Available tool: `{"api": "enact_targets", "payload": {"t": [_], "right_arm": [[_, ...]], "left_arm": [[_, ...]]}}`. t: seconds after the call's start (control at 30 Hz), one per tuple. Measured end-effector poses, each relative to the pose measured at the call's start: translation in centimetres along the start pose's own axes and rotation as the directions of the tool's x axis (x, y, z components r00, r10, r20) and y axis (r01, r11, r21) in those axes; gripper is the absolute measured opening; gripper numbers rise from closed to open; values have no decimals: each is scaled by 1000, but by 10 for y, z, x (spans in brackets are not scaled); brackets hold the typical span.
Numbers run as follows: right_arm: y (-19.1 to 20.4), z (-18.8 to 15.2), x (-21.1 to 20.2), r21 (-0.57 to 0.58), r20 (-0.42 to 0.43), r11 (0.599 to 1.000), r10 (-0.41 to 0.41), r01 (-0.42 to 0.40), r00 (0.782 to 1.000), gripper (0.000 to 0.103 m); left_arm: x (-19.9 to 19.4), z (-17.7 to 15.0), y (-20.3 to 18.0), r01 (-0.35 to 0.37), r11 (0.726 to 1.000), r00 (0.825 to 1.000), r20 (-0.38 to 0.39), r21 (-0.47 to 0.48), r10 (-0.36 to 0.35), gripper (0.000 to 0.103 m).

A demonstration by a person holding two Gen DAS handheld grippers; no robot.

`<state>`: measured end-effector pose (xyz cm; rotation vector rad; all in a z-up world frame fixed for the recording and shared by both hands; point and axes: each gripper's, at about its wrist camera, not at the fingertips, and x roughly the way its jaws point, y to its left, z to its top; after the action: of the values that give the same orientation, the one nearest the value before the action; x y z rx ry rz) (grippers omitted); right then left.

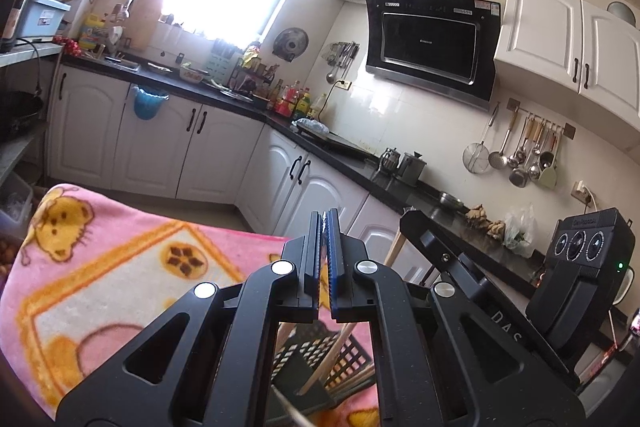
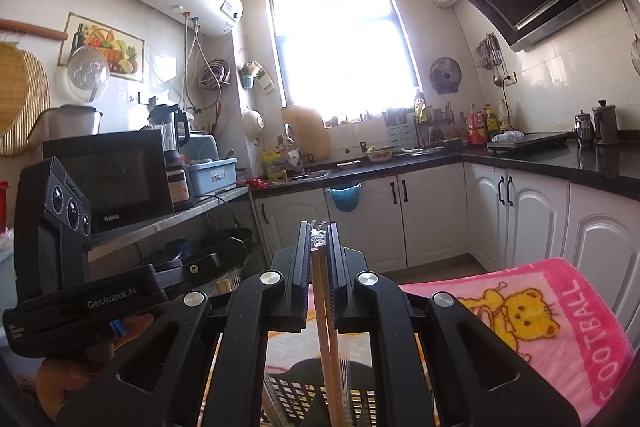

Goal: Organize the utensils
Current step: 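Lift both held chopsticks upright and carry them above the green caddy, then lower the chopsticks into the green caddy and open both grippers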

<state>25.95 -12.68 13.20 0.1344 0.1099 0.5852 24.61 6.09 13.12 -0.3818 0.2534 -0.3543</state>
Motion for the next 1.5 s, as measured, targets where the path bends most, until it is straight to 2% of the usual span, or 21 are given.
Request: {"api": "enact_targets", "payload": {"t": [0.47,0.97,1.03,1.1,1.33,1.5], "right_arm": [[-12,-27,-8,46,-33,999,-15,17,999,10],[-34,-44,-49,108,-135,991,-64,78,989,24],[-35,-47,-54,108,-155,990,-73,91,985,26],[-37,-49,-58,109,-175,989,-77,97,982,29],[-35,-59,-66,101,-245,988,-89,117,965,33],[-33,-65,-70,95,-278,989,-83,113,957,40]], "left_arm": [[1,-21,6,-40,999,998,-41,7,41,1],[-8,-35,15,-70,997,993,-100,-40,66,2],[-10,-37,15,-78,996,992,-106,-41,73,7],[-12,-38,14,-85,996,990,-118,-39,80,23],[-21,-40,11,-100,995,985,-143,-31,95,42],[-29,-42,6,-94,995,984,-152,-21,89,62]]}}
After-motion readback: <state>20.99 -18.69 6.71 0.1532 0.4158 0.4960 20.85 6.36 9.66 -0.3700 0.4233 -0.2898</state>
